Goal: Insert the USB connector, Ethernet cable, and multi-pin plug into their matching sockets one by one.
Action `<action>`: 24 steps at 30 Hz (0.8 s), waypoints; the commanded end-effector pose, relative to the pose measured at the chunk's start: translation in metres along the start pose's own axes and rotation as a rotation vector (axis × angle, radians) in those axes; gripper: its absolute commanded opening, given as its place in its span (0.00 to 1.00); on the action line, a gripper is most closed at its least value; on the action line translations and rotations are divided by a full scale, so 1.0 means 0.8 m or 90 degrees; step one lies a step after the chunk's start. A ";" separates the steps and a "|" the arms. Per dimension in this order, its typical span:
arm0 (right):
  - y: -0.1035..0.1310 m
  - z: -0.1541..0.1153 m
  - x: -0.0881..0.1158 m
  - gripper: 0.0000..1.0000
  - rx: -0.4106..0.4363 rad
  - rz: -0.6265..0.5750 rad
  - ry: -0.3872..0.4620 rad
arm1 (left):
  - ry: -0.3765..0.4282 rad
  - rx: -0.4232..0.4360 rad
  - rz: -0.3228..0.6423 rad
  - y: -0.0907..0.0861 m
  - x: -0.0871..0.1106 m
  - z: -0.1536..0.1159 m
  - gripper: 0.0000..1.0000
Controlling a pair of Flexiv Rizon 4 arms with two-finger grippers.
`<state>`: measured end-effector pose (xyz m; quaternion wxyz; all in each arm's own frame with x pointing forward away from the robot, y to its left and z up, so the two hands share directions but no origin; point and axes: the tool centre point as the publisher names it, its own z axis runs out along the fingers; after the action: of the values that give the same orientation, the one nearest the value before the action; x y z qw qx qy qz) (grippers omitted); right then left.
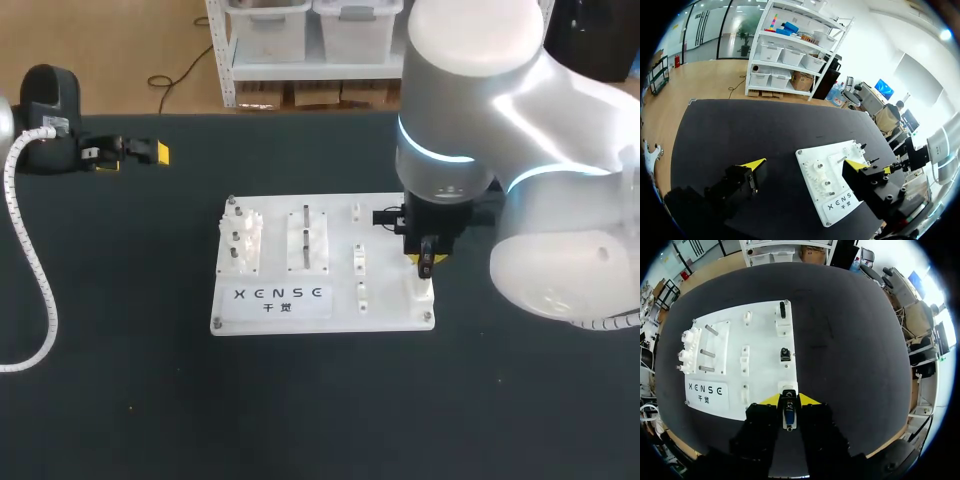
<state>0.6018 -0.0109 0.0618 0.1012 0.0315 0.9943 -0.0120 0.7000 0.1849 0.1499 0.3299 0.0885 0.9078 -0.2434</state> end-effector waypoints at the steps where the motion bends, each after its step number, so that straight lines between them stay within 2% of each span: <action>1: 0.001 0.005 0.003 0.00 0.002 0.000 -0.002 | 0.000 0.000 0.000 0.000 0.000 0.000 1.00; 24: -0.002 0.004 0.008 0.00 0.006 -0.008 -0.012 | 0.000 0.000 0.000 0.000 0.000 0.000 1.00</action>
<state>0.6002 -0.0111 0.0619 0.1056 0.0244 0.9939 -0.0181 0.7000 0.1849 0.1499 0.3299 0.0885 0.9078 -0.2434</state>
